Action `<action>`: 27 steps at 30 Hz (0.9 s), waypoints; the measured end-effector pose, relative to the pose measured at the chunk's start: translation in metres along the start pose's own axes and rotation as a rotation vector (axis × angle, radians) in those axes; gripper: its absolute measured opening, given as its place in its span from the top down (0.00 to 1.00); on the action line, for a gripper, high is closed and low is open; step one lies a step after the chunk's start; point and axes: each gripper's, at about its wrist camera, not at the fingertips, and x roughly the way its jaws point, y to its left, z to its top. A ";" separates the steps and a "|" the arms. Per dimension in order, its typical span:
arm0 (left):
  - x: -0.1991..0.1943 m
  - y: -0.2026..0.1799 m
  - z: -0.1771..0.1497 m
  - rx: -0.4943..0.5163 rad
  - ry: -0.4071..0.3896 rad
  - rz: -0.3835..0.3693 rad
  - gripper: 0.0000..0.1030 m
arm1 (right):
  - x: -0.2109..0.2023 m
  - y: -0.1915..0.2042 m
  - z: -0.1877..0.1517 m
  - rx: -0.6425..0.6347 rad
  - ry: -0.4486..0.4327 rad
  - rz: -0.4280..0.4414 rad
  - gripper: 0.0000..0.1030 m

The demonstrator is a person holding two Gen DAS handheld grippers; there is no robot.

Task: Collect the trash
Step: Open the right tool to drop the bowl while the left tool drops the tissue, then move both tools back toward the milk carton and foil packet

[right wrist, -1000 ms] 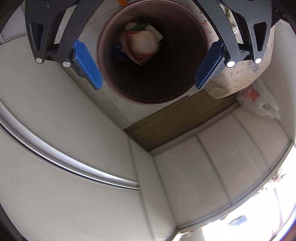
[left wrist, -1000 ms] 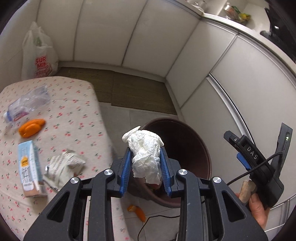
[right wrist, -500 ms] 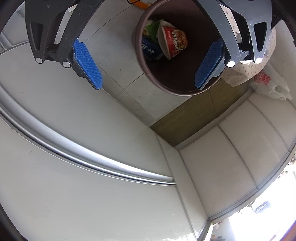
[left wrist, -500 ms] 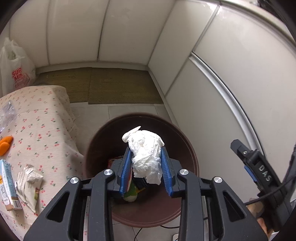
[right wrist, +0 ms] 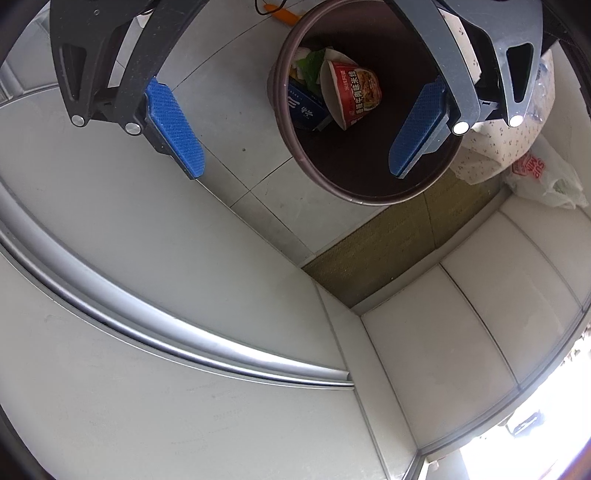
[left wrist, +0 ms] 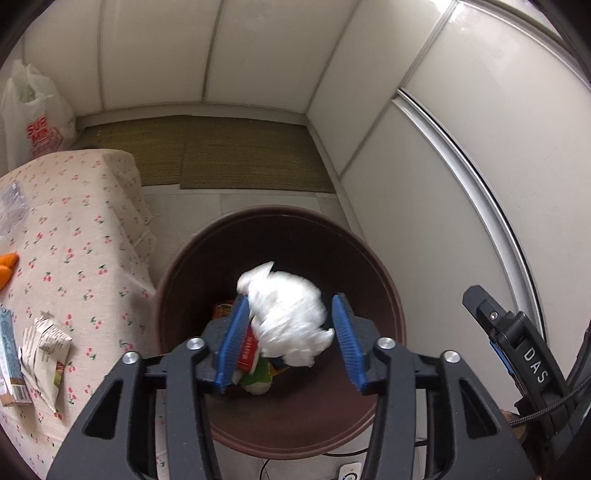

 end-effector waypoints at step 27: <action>-0.062 0.163 -0.034 -0.315 -0.084 0.198 0.43 | -0.006 0.163 -0.054 -0.397 0.070 0.188 0.07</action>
